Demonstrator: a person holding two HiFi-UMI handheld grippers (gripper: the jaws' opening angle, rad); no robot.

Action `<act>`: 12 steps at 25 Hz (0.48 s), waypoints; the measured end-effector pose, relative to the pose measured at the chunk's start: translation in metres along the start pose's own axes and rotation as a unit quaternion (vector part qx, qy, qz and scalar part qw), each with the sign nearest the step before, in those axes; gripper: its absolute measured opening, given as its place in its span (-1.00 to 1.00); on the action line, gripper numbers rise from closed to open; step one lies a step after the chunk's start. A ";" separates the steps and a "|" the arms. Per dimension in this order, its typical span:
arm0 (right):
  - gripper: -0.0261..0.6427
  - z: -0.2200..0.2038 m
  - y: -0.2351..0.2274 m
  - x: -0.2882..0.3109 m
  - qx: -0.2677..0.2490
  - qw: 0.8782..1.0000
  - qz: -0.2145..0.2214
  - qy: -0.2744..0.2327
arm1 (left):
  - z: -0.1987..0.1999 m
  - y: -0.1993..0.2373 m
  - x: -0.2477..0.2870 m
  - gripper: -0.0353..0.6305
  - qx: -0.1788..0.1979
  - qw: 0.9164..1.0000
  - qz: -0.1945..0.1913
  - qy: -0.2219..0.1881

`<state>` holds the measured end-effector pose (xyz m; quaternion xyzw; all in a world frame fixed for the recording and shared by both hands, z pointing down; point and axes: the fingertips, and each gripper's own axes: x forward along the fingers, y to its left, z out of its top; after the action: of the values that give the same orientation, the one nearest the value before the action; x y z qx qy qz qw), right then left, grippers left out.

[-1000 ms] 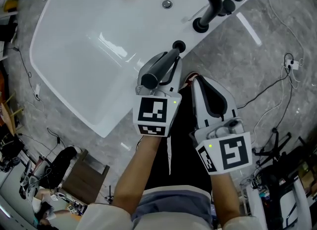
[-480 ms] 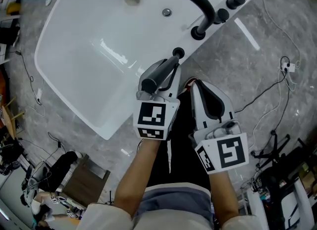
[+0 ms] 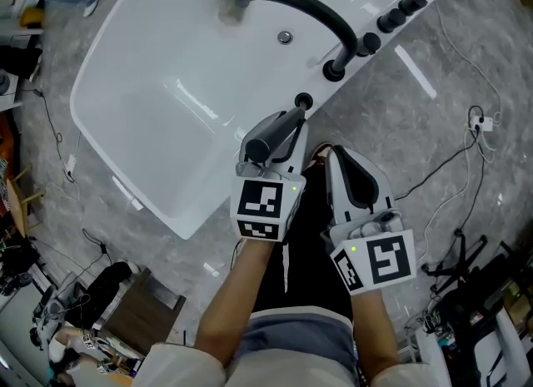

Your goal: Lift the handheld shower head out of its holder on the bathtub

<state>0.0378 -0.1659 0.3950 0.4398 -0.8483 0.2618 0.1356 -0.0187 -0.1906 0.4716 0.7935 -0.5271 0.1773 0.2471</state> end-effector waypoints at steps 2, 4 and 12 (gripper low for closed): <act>-0.86 0.004 0.005 -0.002 -0.001 1.000 0.001 -0.002 | 0.003 0.002 -0.006 -0.48 -0.001 1.000 0.000 -0.001; -0.86 0.008 0.007 -0.006 -0.001 1.000 0.003 -0.004 | 0.005 0.000 -0.010 -0.48 -0.001 1.000 0.000 -0.002; -0.86 0.028 0.011 -0.027 -0.005 1.000 0.000 -0.016 | 0.018 -0.006 -0.028 -0.48 -0.014 1.000 0.003 -0.011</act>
<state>0.0444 -0.1579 0.3554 0.4429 -0.8519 0.2505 0.1238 -0.0235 -0.1777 0.4403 0.7904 -0.5345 0.1621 0.2516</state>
